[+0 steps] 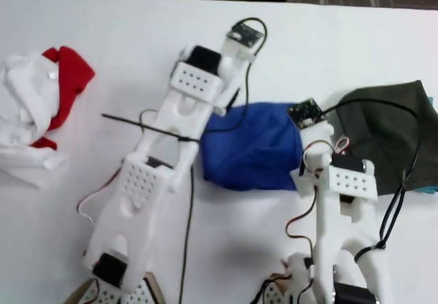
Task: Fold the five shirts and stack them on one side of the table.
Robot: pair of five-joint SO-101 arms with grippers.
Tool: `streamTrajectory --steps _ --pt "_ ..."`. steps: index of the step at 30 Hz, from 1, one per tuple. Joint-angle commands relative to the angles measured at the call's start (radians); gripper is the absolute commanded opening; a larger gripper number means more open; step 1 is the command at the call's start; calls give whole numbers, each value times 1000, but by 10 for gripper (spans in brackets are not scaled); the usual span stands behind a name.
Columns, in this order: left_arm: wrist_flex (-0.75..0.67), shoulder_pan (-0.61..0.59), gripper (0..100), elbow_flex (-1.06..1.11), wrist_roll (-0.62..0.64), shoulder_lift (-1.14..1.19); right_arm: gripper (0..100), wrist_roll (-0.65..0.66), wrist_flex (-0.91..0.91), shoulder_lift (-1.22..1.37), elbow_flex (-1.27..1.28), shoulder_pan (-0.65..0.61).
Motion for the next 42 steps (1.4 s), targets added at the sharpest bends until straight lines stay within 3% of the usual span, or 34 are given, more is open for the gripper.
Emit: streamTrajectory --steps 1,12,21,28,34,42 --pt "-12 6 26 -2 3 -8 21 -3 -19 -28 -14 -4" --pt "-104 -49 26 -12 -3 198 20 -94 -56 -18 23 -163" --pt "-123 -150 26 -12 -5 224 20 29 -236 -18 241 -105" --pt "-117 -160 26 -12 -5 224 20 127 -294 -18 244 24" --pt "-95 -155 26 -35 -5 216 20 126 -343 -19 233 30" --pt "52 -161 26 -288 -3 196 20 81 -168 -67 52 41"
